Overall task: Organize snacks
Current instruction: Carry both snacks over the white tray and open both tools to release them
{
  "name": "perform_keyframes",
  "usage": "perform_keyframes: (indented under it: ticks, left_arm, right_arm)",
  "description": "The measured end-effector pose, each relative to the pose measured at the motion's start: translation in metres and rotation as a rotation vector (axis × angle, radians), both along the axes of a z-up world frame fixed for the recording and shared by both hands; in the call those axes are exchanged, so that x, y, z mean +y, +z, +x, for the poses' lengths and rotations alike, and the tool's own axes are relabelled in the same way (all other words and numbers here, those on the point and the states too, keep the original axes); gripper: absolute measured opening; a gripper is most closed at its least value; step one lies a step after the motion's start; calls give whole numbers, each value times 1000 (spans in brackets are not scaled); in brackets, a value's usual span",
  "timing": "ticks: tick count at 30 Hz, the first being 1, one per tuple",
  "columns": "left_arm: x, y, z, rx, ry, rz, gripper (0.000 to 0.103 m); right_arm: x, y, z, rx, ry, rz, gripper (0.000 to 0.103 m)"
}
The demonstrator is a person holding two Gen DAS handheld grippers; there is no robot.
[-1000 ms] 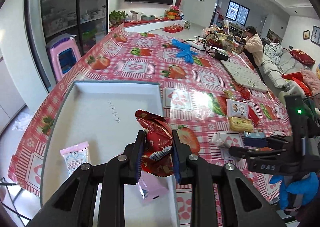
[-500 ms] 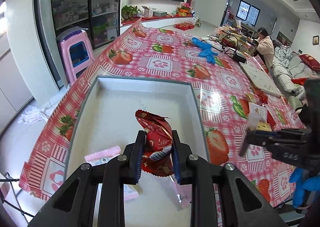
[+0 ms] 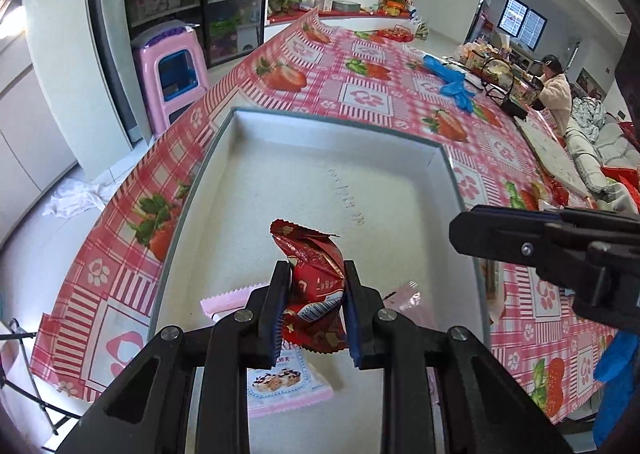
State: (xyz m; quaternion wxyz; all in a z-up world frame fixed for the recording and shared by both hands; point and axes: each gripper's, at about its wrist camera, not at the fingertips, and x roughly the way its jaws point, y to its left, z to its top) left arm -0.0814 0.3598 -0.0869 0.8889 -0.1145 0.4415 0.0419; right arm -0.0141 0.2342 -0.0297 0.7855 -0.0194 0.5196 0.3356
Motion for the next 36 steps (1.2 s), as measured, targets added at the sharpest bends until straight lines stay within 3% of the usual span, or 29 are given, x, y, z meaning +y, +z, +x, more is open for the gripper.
perform_keyframes:
  ticks: [1,2,3,5,7,12,15,18,19,23,24,25,27,32,36]
  left_arm:
    - [1,-1,-1,3,5,1,32]
    - [2,-1,-2,6,6,-1,43]
    - [2,-1,-3,4,8,-2,50]
    - [2,1,-6,-11,13,1,71]
    - [3,4,-7,-32,15,5,77]
    - [1,3,-2,-24,21,-10,79]
    - [-4,0,-2,-10,20,-14,79]
    - [-6,0,-7,-9,18,-2,79]
    - [-6,1,-8,-11,20,2,79]
    - [1,3,-18,-17,35,1,79]
    - [3,3,-19,-17,38,-3,79]
    - [4,3,-21,-18,41,-8,79]
    - [8,2,-24,-17,49,-17,79]
    - [5,-1,-23,-10,48,-19,79]
    - [0,-1,-23,-8,44,-25,79]
  right_arm:
    - [2,-1,1,2,8,-3,19]
    - [3,-3,2,6,9,-14,21]
    - [0,-5,4,10,1,-26,27]
    - [-11,-8,7,3,-41,-53,96]
    - [-38,-8,11,-45,-121,-81,100]
    - [-97,-32,24,9,-258,-215,99]
    - [-119,-51,27,68,-290,-224,99]
    - [-115,-60,28,93,-289,-214,99]
    - [-109,-62,27,91,-280,-215,98]
    - [-78,-76,23,86,-206,-276,70]
    - [-69,-76,19,29,-188,-330,54]
    - [-63,-76,14,-9,-164,-367,46]
    - [-59,-74,11,-36,-131,-368,16]
    - [-77,-48,17,-24,-176,-219,16]
    - [-57,-13,14,-57,-122,-107,16]
